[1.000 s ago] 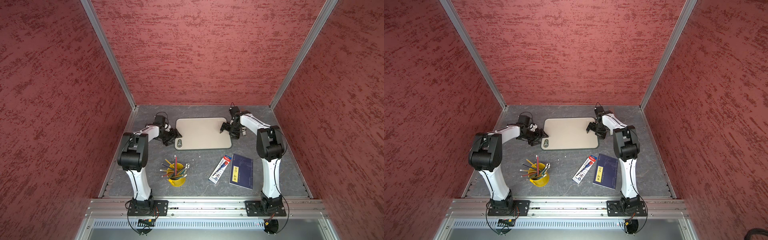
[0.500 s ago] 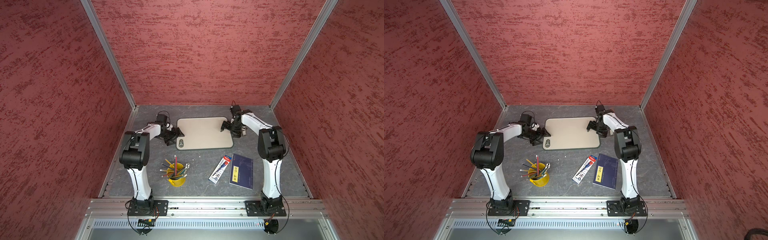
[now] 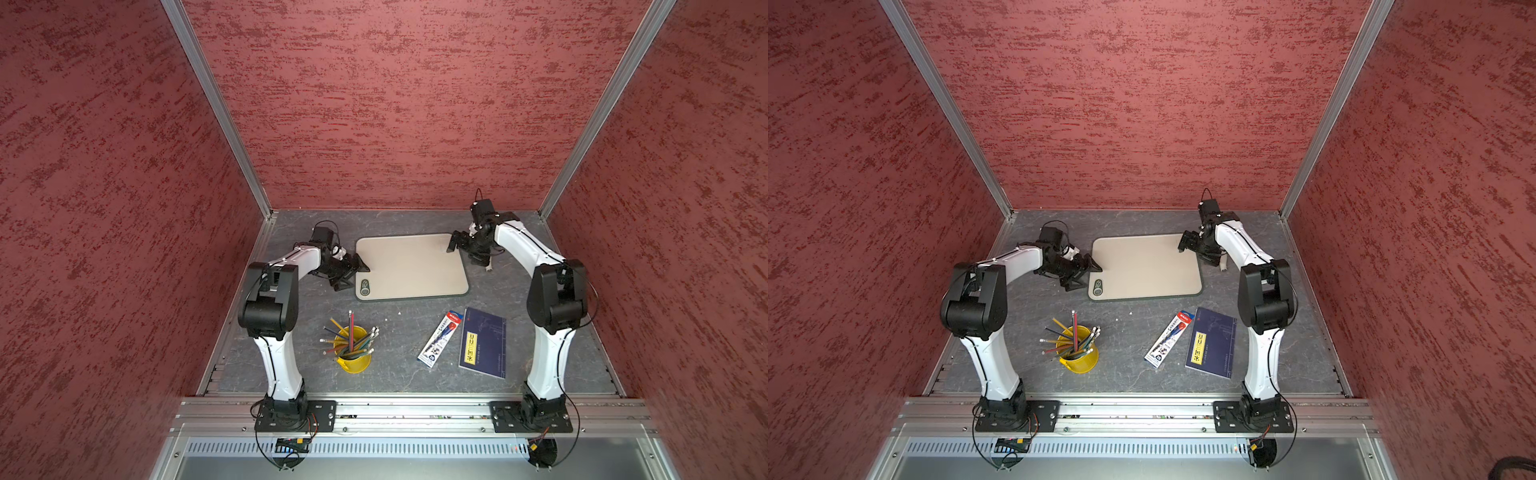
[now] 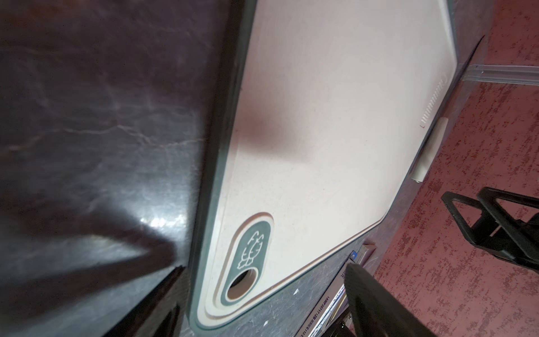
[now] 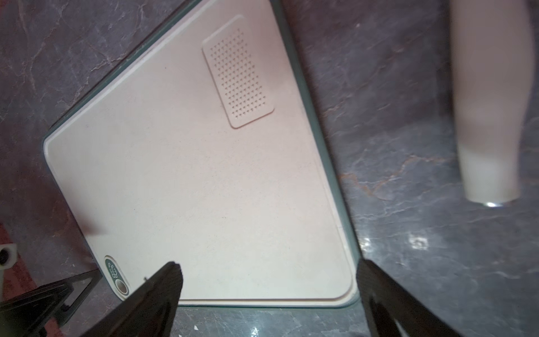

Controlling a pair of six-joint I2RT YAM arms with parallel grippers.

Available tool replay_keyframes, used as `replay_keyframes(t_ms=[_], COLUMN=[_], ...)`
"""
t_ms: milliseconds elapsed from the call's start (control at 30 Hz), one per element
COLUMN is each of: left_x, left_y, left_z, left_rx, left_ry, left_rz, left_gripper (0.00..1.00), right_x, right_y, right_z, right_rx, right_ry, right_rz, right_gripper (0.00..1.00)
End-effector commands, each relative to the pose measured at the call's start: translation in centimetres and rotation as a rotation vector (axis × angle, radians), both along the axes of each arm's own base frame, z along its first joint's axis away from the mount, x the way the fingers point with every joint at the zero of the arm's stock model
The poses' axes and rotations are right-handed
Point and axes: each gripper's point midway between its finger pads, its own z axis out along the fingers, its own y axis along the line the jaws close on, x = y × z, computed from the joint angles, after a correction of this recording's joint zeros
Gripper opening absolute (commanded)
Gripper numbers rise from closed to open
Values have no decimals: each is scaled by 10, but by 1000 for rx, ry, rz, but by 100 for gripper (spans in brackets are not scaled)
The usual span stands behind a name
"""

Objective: Align the knife with the edge of the cutting board
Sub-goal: Adjust the work surface at the center of the board, then pick up the knife at the center of the board.

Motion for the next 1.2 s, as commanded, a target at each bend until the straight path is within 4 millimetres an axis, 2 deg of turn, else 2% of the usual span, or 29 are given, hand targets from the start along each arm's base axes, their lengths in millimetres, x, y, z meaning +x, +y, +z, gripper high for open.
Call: replay_keyframes(t_ms=[0, 133, 233, 367, 500, 567, 733, 900, 1167], left_x=[6, -1, -14, -37, -61, -68, -78, -82, -85], left_y=[8, 19, 30, 39, 44, 44, 46, 46, 49], left_z=[44, 65, 67, 55, 38, 35, 34, 31, 26], left_rx=[-15, 9, 37, 73, 104, 104, 114, 120, 142], left_ry=[-95, -130, -108, -64, -11, -1, 5, 21, 38], left_rz=[17, 54, 99, 125, 133, 136, 140, 135, 131], left_gripper=[87, 88, 87, 87, 86, 86, 86, 86, 86], right_x=[-6, -3, 3, 25, 45, 50, 67, 77, 70], right_y=[-39, -64, -83, -99, -108, -114, -115, -120, -122], right_z=[5, 10, 9, 2, -17, -26, -37, -53, -85], right_rx=[-111, -192, -218, -264, -306, -316, -311, -316, -325], right_ry=[31, 17, 33, 37, 58, 74, 59, 64, 126], right_rz=[-33, -50, -97, -118, -99, -105, -95, -89, -60], right_gripper=[98, 98, 98, 96, 93, 91, 82, 77, 66])
